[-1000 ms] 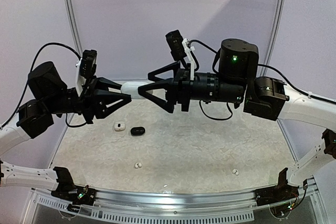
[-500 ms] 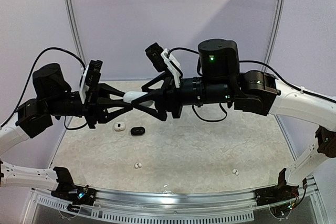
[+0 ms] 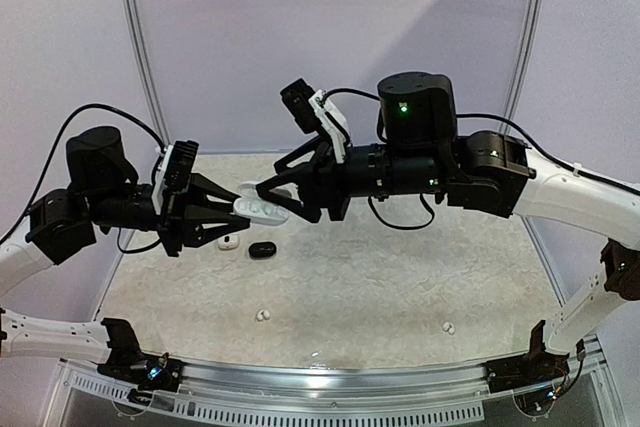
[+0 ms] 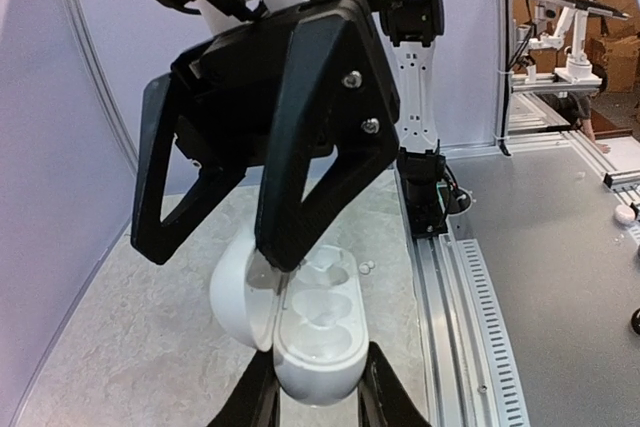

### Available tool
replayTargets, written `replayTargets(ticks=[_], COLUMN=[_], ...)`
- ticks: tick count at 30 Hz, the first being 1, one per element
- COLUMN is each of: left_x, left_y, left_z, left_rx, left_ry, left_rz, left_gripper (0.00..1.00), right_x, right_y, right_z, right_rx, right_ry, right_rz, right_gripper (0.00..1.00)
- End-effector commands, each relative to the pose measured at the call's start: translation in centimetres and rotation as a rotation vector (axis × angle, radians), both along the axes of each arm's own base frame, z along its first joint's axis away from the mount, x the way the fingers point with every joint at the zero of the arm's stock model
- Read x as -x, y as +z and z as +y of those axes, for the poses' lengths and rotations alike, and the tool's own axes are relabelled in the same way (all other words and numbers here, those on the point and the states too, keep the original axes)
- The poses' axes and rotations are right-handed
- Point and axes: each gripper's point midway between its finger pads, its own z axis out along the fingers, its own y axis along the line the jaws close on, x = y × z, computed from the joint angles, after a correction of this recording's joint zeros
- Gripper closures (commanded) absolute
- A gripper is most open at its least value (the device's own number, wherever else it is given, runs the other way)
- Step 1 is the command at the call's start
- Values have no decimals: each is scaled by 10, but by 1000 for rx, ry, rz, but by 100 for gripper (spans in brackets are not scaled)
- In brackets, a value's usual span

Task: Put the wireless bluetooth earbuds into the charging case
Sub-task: Open the right earbud at the center of the board.

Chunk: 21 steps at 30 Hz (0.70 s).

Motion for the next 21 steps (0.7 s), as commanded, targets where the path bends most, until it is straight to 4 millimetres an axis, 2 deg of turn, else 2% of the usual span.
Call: replayTargets(ticks=[1,5,9,12,16,19,21], left_x=[20,23,10,1,-7,-14,-20], left_y=[27,29,12,-5,-10,-14,-19], left_z=[3,3,0,-1,-1,0,2], left_rx=[85,121,145,154,188,189,186], left_ry=[-74,-81,-24,15,39,70,95], left_rz=[-36,53,211,327,372,389,412], left_gripper=[100,100,100,100,100,100,100], right_x=[-22,-24,-29,-21,-14,-10,-8], right_y=[-16,-25,-28,-26,-24,-16,0], right_z=[-3,-3,-6,-2,3,6,5], right_rx=[53,77,82,67,55,25,-32], right_ry=[-87,-97,-112,-62,-19,16,41], right_rz=[8,29,69,93,120,126,127], right_gripper=[42,41,39,35,32,30,29])
